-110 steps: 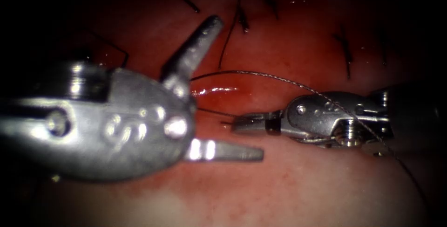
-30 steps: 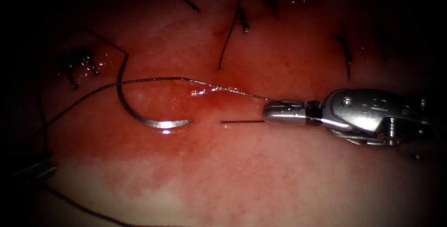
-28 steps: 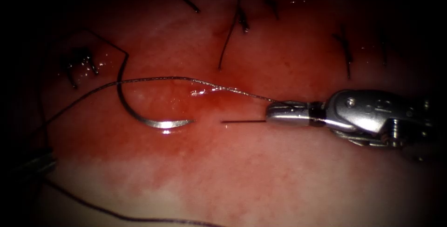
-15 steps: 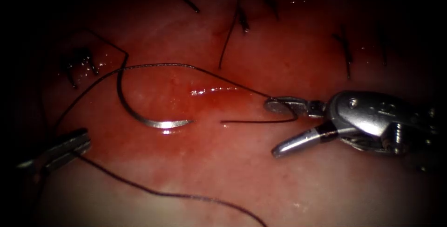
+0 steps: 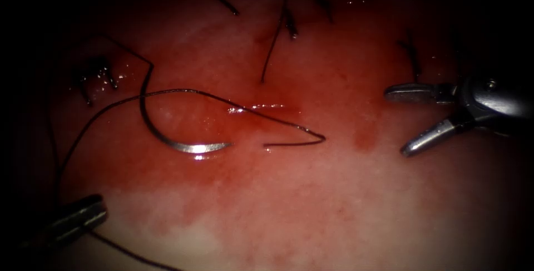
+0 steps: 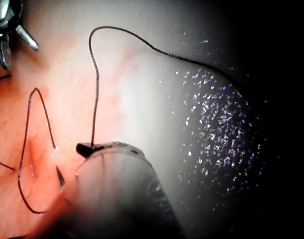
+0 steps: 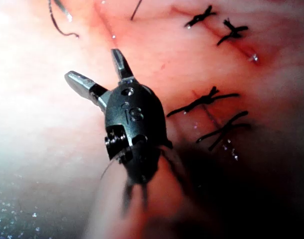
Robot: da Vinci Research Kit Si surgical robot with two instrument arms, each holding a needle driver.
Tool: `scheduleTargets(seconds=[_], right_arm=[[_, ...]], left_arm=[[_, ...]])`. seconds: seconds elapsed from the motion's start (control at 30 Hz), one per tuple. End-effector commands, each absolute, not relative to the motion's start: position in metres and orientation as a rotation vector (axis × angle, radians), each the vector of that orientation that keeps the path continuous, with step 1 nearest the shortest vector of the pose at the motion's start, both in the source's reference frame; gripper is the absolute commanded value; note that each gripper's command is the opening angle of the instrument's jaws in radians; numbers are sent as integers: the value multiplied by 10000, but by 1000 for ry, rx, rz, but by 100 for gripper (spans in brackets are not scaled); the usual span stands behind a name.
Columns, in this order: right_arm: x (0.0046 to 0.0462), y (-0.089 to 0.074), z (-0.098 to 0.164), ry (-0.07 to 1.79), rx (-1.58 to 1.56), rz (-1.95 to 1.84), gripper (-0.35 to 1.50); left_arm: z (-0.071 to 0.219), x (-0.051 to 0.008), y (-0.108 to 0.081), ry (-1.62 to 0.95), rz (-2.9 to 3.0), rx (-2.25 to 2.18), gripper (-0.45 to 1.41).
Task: Wound Closure
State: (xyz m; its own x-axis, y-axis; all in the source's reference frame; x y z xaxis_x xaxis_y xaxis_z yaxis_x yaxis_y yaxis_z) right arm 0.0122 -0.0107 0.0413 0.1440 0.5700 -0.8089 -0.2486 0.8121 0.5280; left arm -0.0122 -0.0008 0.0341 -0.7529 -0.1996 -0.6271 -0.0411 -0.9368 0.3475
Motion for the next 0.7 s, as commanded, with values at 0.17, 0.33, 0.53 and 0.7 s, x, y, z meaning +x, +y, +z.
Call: scheduleTargets(seconds=[0.17,0.33,0.53,0.7], right_arm=[[138,-100,432,1278,185,808,-35],[179,-97,452,1257,213,837,-35],[245,-110,483,1232,255,780,-35],[289,-125,501,1230,299,752,-35]], left_arm=[[343,-138,-13,-528,-2770,1057,-45],[340,-145,-6,-534,-2743,1067,-45],[338,-154,11,-554,-2702,1101,-45],[342,-158,16,-553,-2692,1129,-45]])
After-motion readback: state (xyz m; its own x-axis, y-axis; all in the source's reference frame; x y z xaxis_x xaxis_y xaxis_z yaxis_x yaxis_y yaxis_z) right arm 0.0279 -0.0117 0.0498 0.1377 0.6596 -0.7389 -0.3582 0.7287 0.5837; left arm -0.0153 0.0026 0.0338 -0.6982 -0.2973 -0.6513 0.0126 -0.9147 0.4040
